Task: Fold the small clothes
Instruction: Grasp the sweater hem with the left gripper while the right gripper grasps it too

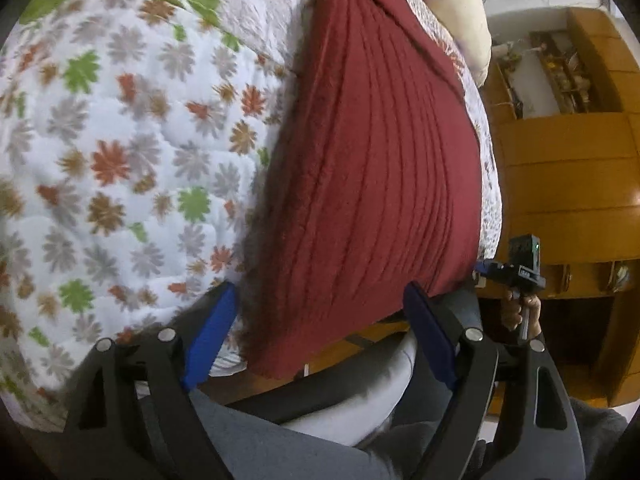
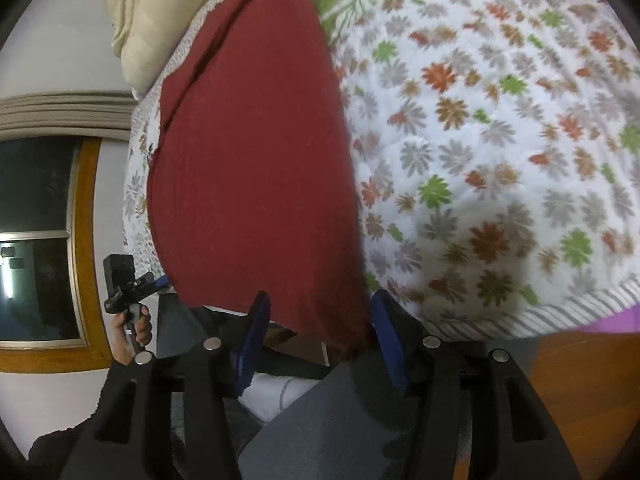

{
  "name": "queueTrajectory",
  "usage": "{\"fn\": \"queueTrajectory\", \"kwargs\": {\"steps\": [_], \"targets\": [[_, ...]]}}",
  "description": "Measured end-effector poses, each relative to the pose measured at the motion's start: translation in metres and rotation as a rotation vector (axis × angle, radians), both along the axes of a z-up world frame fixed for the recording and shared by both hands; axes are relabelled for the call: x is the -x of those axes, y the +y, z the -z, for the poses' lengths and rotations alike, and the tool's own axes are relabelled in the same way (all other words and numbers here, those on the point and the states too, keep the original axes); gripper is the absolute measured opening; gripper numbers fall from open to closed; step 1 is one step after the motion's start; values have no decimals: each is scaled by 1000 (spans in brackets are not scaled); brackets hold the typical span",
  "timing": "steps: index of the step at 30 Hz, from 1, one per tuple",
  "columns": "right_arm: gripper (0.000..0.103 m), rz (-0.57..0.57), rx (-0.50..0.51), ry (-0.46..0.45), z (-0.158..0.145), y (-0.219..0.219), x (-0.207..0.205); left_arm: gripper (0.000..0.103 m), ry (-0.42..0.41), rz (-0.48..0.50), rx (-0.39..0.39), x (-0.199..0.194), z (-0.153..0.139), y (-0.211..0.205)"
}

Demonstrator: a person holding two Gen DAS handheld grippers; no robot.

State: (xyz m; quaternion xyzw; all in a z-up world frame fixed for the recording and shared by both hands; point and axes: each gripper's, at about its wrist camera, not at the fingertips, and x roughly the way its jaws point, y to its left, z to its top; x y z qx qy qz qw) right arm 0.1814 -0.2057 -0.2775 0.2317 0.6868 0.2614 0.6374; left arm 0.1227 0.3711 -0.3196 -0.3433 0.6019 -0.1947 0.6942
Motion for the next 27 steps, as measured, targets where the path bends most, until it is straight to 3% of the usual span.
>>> {"fn": "queueTrajectory", "kwargs": {"steps": [9, 11, 13, 18, 22, 26, 27], "targets": [[65, 22, -40, 34, 14, 15, -2, 86, 8, 80, 7, 0, 1, -30], [65, 7, -31, 25, 12, 18, -2, 77, 19, 80, 1, 0, 8, -28], [61, 6, -27, 32, 15, 18, -3, 46, 46, 57, 16, 1, 15, -22], [57, 12, -36, 45, 17, 12, -5, 10, 72, 51, 29, 11, 18, -16], [28, 17, -54, 44, 17, 5, -1, 6, 42, 37, 88, 15, 10, -16], [27, 7, -97, 59, 18, 1, 6, 6, 38, 17, 115, 16, 11, -17], [31, 4, -86, 61, 19, 3, 7, 6, 44, 13, 109, 15, 12, -18]]}}
